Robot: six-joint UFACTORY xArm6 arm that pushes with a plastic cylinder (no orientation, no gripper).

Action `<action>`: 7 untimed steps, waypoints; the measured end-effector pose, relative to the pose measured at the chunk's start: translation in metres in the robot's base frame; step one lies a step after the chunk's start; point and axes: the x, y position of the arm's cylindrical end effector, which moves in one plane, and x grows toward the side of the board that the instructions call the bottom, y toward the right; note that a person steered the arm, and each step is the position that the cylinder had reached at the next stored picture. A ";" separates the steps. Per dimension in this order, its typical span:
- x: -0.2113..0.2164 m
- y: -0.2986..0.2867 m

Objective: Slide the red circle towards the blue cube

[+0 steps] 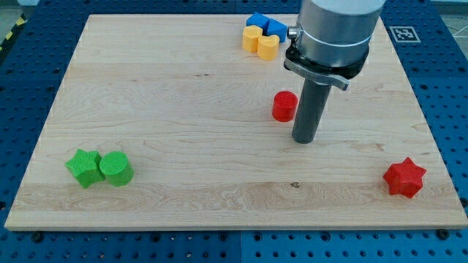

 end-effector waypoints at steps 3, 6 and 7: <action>-0.054 -0.010; -0.119 -0.053; -0.106 -0.057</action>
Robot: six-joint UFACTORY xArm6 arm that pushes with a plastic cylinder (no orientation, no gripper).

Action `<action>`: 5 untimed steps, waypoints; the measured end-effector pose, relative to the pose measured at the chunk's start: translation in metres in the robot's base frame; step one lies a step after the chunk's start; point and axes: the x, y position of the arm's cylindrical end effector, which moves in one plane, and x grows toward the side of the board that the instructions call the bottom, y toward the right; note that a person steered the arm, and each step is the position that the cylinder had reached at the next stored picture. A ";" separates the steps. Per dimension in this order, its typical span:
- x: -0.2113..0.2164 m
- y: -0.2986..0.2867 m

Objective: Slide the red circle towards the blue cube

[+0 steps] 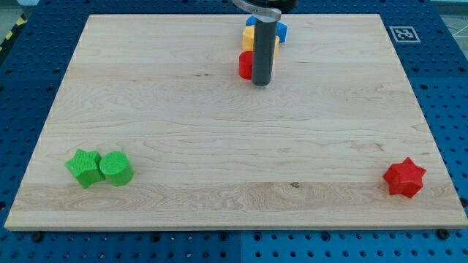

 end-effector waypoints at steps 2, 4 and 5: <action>-0.007 -0.002; -0.017 -0.003; -0.041 -0.006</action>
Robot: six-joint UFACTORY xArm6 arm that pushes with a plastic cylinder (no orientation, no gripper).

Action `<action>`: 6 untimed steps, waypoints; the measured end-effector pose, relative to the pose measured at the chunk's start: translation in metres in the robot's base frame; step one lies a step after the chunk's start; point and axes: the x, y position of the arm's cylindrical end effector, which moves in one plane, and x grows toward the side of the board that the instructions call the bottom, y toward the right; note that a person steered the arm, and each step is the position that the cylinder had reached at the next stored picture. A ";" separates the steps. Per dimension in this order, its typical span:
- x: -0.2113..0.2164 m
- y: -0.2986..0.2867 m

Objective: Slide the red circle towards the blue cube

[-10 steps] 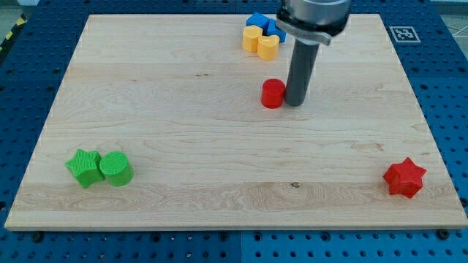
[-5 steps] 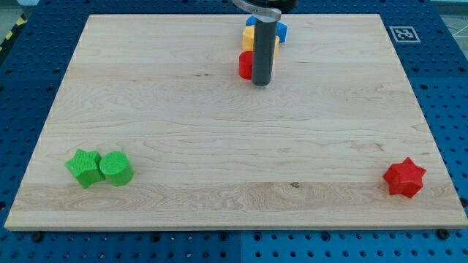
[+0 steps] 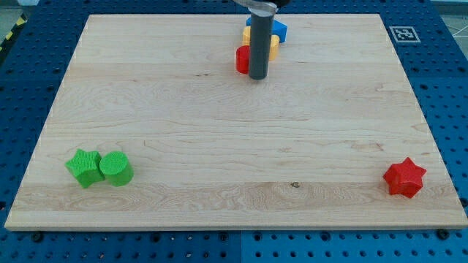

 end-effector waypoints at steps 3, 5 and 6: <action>-0.023 -0.048; -0.032 -0.073; -0.064 -0.073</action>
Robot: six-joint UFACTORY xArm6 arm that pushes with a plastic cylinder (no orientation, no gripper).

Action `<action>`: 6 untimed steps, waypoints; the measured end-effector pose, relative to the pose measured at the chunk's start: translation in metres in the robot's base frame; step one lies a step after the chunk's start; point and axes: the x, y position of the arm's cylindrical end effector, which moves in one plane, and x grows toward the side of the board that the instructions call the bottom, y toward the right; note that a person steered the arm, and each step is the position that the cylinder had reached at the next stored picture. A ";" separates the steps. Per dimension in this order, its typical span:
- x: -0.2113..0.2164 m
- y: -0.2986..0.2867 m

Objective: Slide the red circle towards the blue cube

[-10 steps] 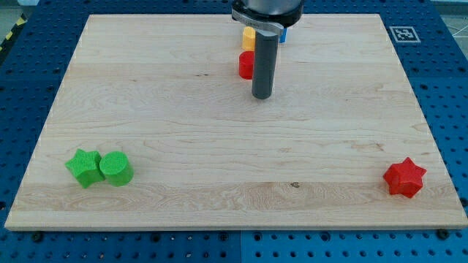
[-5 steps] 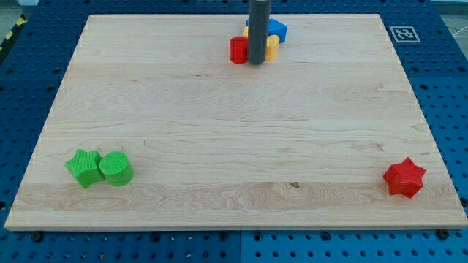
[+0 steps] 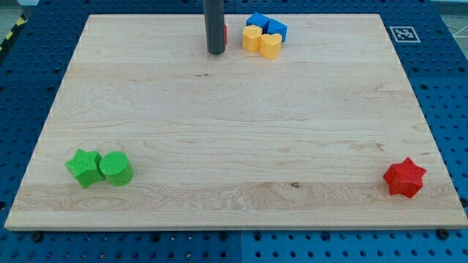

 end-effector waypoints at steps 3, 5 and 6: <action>-0.025 -0.079; -0.048 -0.071; -0.043 -0.052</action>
